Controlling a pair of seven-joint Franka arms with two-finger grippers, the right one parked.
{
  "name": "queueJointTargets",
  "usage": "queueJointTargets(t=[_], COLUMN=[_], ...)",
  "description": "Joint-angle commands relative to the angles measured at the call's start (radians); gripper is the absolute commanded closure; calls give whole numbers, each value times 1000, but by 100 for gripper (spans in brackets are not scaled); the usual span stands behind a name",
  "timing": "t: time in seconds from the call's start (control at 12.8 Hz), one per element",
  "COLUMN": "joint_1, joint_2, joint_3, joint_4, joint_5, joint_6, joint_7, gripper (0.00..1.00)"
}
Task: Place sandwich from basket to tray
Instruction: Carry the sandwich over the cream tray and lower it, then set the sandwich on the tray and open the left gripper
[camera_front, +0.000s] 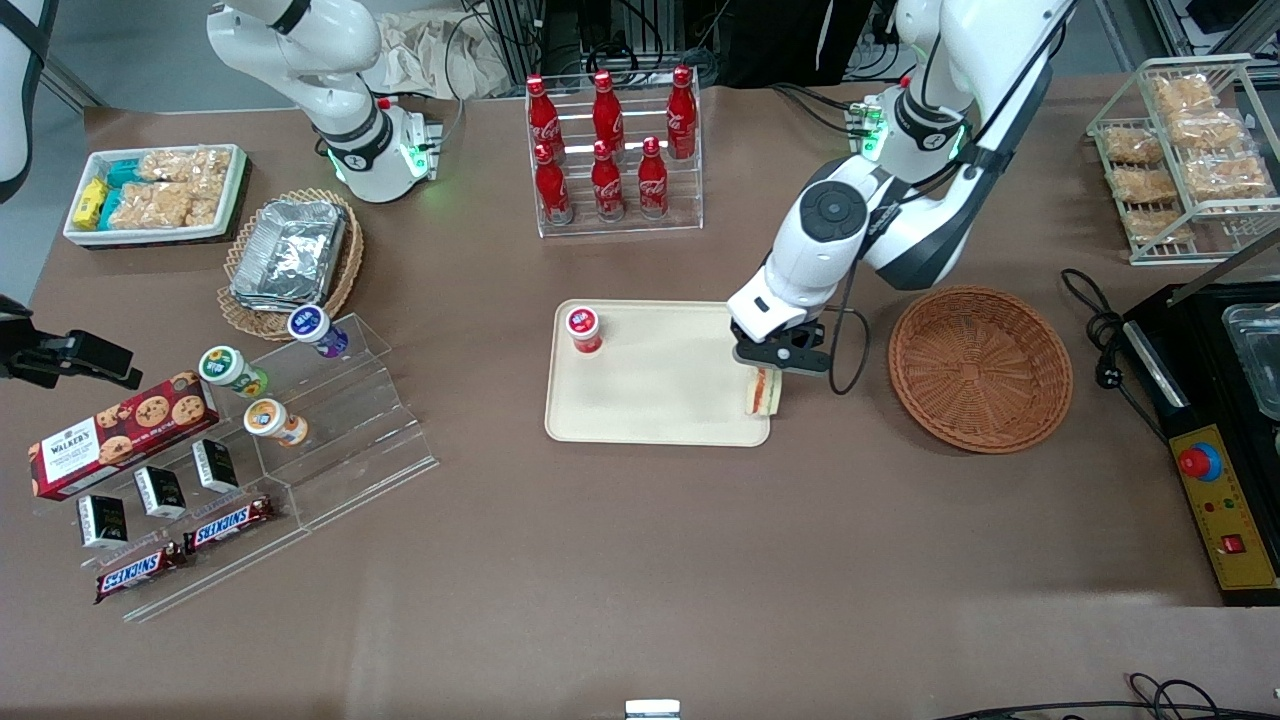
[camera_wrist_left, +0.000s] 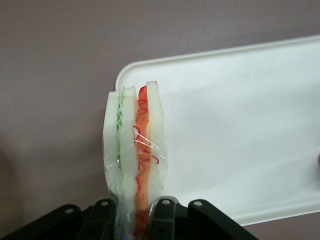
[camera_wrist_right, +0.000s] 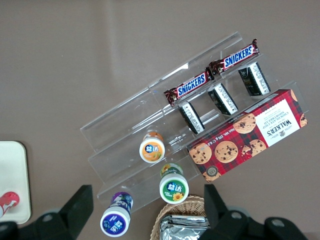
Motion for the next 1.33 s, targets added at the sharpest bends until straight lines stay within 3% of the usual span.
queueJointTargets(t=[0.0,0.16,0.47,0.55,0.62,0.7,1.01,1.25], joint_1=[-18,-36,-36,-36,-35,-35,-27,-24], joint_2=[68,114,213,227,235,235,200,172], joint_3=[-5,-4,-4,-4,-4,-4,-12,-56], joint_4=[12,20,31,34,38,43,83,225], joint_5=[88,165,408,455,473,475,444,307], joint_6=[31,52,92,92,92,92,57,-169], joint_7=[-49,-122,-339,-377,-384,-387,-416,-393], gripper=[100,100,99,61,11,0,0,0])
